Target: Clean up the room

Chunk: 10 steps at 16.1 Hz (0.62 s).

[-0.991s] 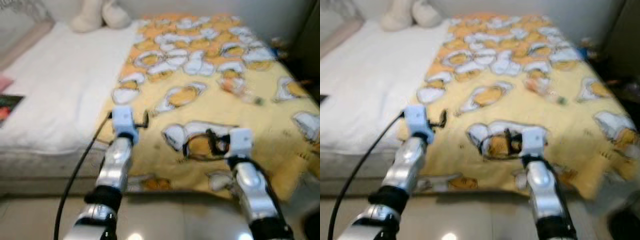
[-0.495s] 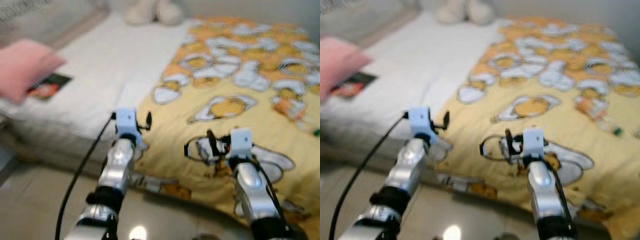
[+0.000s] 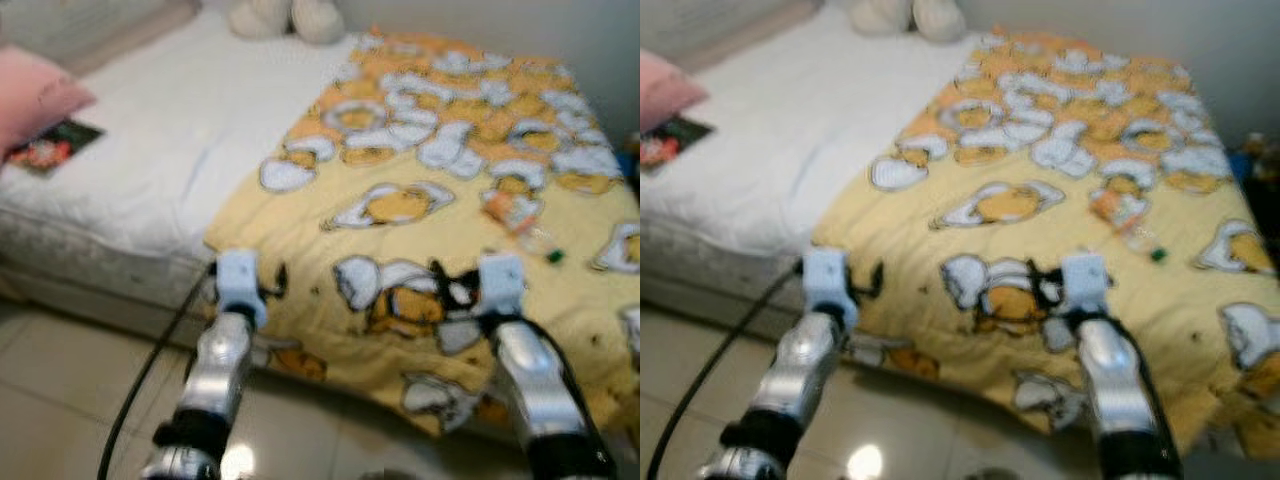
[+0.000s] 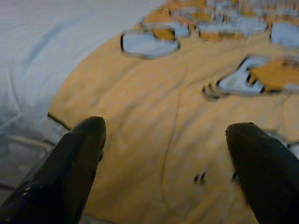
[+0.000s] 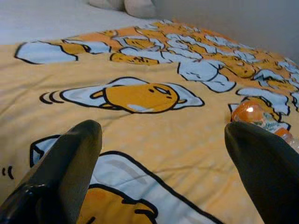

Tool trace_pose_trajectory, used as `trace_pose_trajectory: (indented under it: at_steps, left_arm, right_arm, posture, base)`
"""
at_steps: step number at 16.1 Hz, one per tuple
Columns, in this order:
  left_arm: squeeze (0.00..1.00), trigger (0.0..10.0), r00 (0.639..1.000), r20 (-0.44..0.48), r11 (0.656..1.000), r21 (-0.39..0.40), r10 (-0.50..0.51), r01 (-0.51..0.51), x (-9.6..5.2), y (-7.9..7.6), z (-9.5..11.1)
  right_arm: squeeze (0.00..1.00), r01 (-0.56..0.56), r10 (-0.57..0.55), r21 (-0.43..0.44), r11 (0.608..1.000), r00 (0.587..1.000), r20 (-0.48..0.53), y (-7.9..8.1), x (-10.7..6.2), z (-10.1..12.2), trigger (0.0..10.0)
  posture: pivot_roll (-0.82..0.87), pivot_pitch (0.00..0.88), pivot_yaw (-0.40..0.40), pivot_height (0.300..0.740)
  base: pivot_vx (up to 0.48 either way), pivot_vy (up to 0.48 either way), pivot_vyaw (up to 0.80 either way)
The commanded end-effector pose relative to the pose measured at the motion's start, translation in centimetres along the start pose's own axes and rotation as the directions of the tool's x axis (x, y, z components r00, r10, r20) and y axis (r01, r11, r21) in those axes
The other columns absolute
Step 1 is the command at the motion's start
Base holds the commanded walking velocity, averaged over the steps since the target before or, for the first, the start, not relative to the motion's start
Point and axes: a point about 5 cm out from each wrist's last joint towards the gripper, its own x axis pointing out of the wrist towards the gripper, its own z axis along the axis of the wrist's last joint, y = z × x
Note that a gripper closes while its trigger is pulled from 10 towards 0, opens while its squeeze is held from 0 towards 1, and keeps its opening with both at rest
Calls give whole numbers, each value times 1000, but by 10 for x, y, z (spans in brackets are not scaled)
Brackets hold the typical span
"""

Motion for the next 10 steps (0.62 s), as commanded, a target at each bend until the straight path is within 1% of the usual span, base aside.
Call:
trace_pose_trajectory:
  at_steps: [1, 2, 3, 4, 6, 9, 10]
  left_arm:
    - [0, 10000, 997, 45, 998, 7, -67, 67, 7, -22, 14]
    - [0, 10000, 996, 49, 997, 12, -76, 75, 7, -24, 16]
    - [0, 10000, 994, 58, 995, 30, -95, 93, 8, -26, 20]
    - [0, 10000, 993, 61, 995, 38, -97, 95, 9, -26, 21]
    - [0, 10000, 991, 72, 992, 71, -108, 103, 13, -22, 26]
    - [0, 10000, 986, 77, 985, 100, -151, 143, 15, -26, 31]
    - [0, 10000, 984, 79, 983, 99, -160, 152, 16, -28, 32]
  right_arm:
    - [0, 14, -14, 17, 1000, 1000, -3, -2, 4, 2, 10000]
    - [0, 13, -13, 23, 1000, 1000, 1, 1, 5, 3, 10000]
    - [0, -2, 1, 39, 999, 1000, 10, 10, 7, 5, 10000]
    - [0, -5, 4, 44, 999, 1000, 13, 12, 8, 5, 10000]
    - [0, 13, -14, 69, 998, 1000, 15, 15, 8, 4, 10000]
    - [0, 31, -33, 83, 996, 999, 20, 20, 7, 2, 10000]
    - [0, 33, -35, 83, 996, 999, 23, 19, 7, 3, 10000]
  posture:
    - [-178, 0, 0, 740]
    - [-178, 0, 0, 740]
    - [-180, 0, 8, 740]
    - [-180, 0, 8, 740]
    - [-184, 0, 46, 740]
    - [-197, 0, 67, 740]
    - [-206, 0, 53, 740]
  base:
    - [0, -458, 0]
    - [0, -458, 0]
    - [0, -458, 0]
    - [0, -458, 0]
    - [0, -456, 0]
    - [0, -450, 0]
    - [0, -442, 0]
